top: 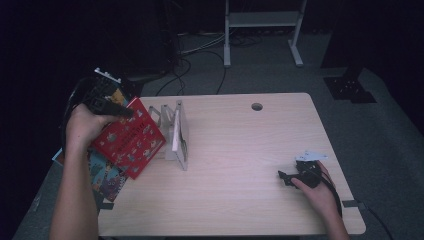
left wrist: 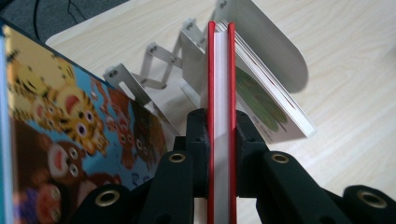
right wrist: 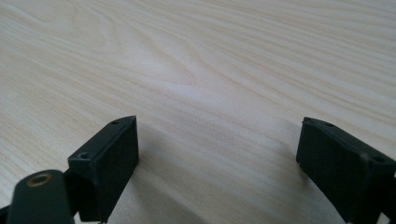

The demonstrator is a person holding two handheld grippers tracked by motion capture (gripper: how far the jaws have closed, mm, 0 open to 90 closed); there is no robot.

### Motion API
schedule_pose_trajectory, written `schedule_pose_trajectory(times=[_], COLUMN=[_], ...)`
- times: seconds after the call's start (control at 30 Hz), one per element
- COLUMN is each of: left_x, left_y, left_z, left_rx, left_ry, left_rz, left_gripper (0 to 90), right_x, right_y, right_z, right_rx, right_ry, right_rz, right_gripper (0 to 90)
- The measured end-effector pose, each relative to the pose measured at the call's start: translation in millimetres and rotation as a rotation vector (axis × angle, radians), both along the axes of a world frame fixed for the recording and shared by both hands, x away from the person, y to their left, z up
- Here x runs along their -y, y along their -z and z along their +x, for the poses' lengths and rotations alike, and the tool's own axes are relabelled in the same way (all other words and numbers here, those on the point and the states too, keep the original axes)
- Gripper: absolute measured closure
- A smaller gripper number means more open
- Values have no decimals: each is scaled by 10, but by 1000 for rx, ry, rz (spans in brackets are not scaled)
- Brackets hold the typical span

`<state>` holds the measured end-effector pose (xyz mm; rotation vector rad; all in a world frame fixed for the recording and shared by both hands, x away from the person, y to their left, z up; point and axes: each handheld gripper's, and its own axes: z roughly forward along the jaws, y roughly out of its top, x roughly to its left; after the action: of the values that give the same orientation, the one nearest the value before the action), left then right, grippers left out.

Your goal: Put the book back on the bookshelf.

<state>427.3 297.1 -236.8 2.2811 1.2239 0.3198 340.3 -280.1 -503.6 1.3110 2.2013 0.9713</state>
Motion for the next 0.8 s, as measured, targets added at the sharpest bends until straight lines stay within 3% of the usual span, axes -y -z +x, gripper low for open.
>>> schedule_pose_trajectory(times=[0.43,0.8], left_x=[125,244], left_y=[80,199], left_z=[462,653], left_rx=[-29,10], left_ry=[-50,-62], left_rz=[17,2], left_gripper=[790,787], right_x=[0,1], right_y=[0,0], right_z=[1,0], right_rx=[1,0], right_ry=[0,0], right_rz=[1,0], right_gripper=[122,122])
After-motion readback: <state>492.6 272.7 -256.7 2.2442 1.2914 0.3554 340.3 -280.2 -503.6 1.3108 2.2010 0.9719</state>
